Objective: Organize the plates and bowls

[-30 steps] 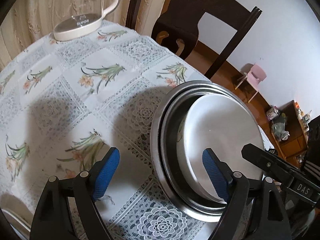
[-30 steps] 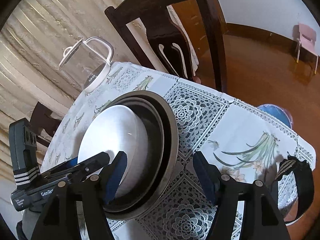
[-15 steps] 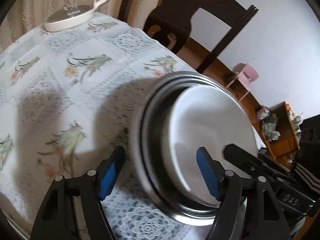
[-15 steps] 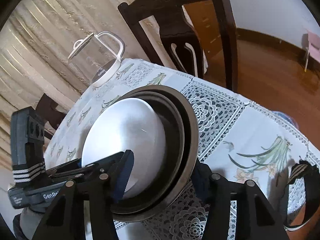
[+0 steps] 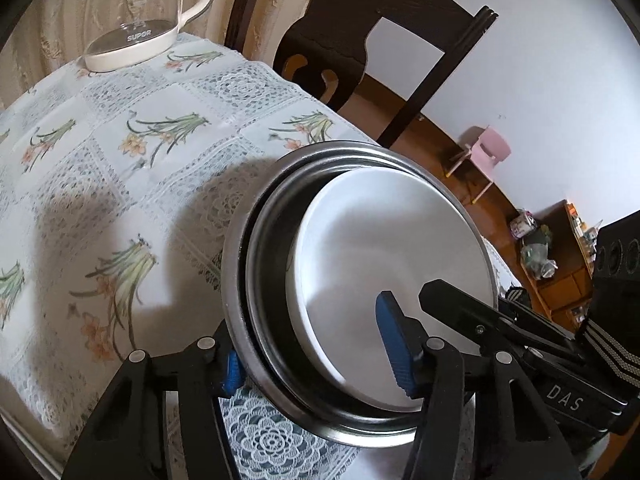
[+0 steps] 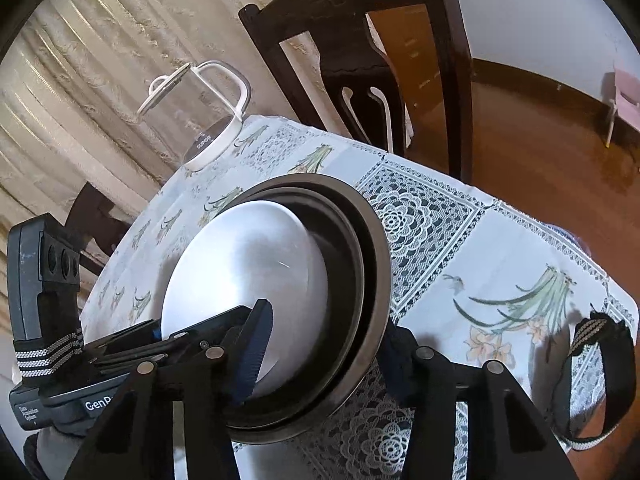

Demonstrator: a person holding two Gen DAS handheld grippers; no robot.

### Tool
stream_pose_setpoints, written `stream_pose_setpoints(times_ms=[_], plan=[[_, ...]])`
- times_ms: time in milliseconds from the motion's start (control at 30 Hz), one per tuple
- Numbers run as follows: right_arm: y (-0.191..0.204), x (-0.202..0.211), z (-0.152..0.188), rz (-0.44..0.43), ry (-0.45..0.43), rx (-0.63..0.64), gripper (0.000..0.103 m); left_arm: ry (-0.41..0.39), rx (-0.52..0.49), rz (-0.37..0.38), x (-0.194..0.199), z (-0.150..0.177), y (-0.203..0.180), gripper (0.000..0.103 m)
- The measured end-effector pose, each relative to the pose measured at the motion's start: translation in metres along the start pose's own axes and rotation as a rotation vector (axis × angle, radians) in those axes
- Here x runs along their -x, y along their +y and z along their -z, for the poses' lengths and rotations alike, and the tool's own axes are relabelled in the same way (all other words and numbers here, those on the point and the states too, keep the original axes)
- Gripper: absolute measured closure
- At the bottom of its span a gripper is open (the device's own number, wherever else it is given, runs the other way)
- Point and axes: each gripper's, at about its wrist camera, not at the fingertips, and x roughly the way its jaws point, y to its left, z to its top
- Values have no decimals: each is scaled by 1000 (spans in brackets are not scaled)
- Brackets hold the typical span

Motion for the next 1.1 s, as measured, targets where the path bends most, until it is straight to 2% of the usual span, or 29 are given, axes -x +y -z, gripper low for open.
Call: stream_pose_setpoints(times_ms=[467, 867, 1100], plan=[[17, 15, 18, -38, 27, 26, 51, -5, 59, -24, 31, 30, 3, 46], [60, 33, 39, -103, 29, 95, 51, -76, 101, -60, 86, 57, 19, 46], [92, 33, 54, -146, 57, 136, 51, -120, 139, -86, 121, 80, 40, 46]])
